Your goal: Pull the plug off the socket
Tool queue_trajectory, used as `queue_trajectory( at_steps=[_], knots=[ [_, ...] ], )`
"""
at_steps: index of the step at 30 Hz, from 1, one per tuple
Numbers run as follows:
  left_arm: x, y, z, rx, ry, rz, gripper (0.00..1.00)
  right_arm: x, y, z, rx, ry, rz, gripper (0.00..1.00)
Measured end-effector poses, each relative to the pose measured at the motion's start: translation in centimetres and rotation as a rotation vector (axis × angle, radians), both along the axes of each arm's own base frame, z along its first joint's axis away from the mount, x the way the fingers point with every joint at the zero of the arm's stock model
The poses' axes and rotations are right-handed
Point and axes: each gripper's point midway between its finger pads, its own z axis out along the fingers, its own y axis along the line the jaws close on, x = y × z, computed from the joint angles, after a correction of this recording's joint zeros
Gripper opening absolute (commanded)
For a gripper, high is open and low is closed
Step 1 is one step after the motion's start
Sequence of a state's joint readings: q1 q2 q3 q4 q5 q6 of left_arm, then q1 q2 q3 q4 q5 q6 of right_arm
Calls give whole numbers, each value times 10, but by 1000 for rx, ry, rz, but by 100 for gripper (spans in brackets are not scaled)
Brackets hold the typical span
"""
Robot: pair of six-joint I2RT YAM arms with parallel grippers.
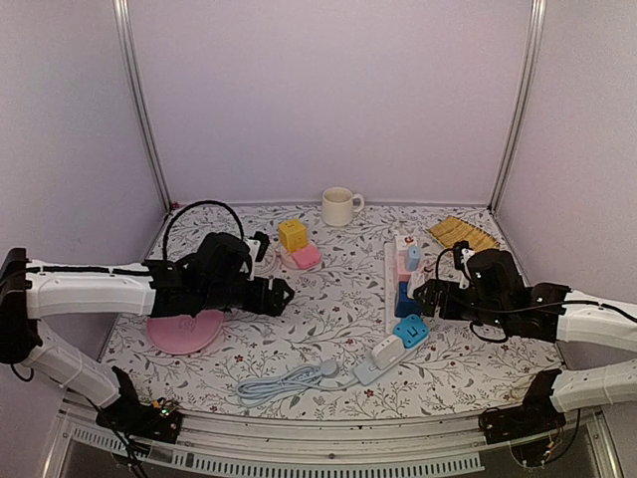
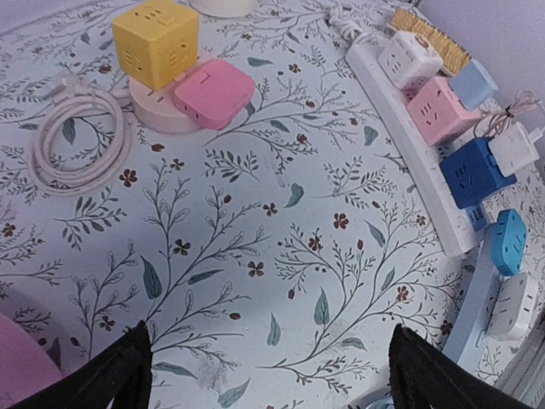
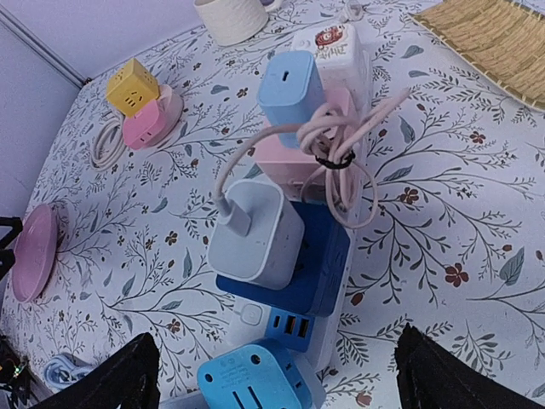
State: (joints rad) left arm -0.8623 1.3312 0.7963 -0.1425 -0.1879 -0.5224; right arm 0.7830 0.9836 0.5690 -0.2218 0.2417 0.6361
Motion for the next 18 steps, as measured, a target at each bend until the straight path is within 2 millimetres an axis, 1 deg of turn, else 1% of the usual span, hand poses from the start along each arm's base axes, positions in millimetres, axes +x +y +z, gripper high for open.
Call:
queue_trajectory(
  at_steps=[3, 6, 8, 11, 12, 14, 16, 18],
  knots=[
    [-12, -22, -17, 22, 34, -50, 97, -7, 6, -9, -15, 26, -4, 98],
    [-22, -47, -25, 21, 55, -108, 97, -23, 21, -18, -6, 53, 30, 98],
    [-29, -66, -29, 19, 65, -147, 97, -33, 29, -31, -6, 82, 55, 98],
    [-44, -89, -36, 20, 84, -208, 97, -46, 33, -59, -16, 142, 78, 98],
    [-48, -94, -39, 20, 89, -223, 97, -48, 33, -68, -12, 160, 79, 98],
    [-58, -102, -43, 13, 107, -253, 97, -51, 34, -79, -7, 186, 84, 98],
    [-64, -105, -44, 8, 118, -266, 97, -53, 40, -84, 5, 203, 92, 98],
    [-65, -106, -44, 2, 123, -268, 97, -55, 53, -87, 8, 215, 116, 98]
  ],
)
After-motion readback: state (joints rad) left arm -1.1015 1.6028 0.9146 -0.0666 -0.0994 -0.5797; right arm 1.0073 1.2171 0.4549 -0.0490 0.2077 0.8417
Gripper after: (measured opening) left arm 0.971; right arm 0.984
